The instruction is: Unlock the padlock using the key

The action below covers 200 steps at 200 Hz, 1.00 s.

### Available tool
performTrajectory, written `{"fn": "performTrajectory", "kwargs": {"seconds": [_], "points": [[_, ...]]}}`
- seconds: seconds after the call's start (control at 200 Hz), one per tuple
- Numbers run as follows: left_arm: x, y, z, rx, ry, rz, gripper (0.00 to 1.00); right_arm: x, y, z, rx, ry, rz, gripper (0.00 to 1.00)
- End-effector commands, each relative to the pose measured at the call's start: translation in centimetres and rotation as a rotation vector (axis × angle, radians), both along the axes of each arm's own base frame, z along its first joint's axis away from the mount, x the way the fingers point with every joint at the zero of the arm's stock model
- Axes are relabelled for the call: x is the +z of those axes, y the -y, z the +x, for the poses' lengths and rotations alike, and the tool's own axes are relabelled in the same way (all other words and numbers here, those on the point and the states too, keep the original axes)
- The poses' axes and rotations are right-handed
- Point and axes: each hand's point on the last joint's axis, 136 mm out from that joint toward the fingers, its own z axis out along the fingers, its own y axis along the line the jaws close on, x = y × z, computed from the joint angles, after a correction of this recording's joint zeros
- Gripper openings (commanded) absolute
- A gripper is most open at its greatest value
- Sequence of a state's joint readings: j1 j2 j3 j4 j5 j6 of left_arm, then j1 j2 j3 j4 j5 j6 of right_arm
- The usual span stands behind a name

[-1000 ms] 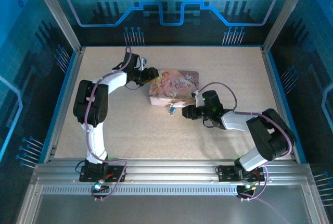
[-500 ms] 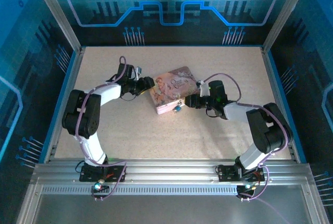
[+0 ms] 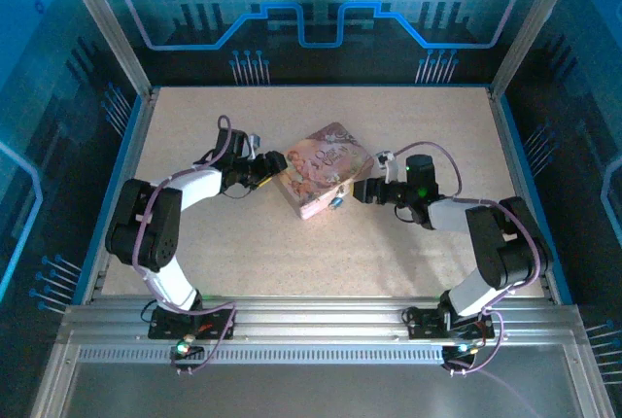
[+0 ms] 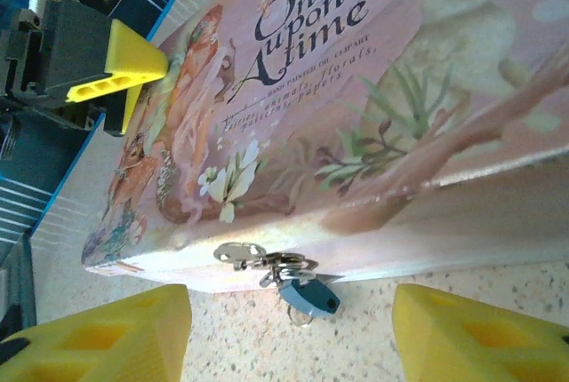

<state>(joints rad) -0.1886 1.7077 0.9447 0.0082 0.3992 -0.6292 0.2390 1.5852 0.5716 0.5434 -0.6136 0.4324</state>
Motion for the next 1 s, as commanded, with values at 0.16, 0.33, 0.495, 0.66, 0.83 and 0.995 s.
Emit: {"fn": "performTrajectory", "kwargs": {"seconds": [0.16,0.33,0.495,0.66,0.83,0.995], "points": [[6.7,-1.3,-1.6,0.037,0.113,0.047,0.89,0.8,-1.3,-1.3,0.113,0.05,0.097,0.68],[9.2,-2.3,-3.7,0.084,0.176,0.033,0.93,-0.1,-2.6,-1.0,0.149,0.03,0.116,0.69],[9.8,-3.2,-5.9,0.123,0.196,0.009,0.96,-0.9,-3.5,-0.6,0.162,0.033,0.139,0.66],[10.2,-3.9,-7.2,0.151,0.209,-0.012,0.98,-1.9,-4.6,-0.6,0.198,0.031,0.142,0.66],[10.4,-4.1,-7.6,0.157,0.206,-0.019,0.98,-2.6,-5.0,-0.4,0.197,0.036,0.148,0.66],[10.2,-4.0,-7.9,0.171,0.201,-0.049,0.98,-2.8,-5.2,-0.2,0.199,0.049,0.164,0.66]]}}
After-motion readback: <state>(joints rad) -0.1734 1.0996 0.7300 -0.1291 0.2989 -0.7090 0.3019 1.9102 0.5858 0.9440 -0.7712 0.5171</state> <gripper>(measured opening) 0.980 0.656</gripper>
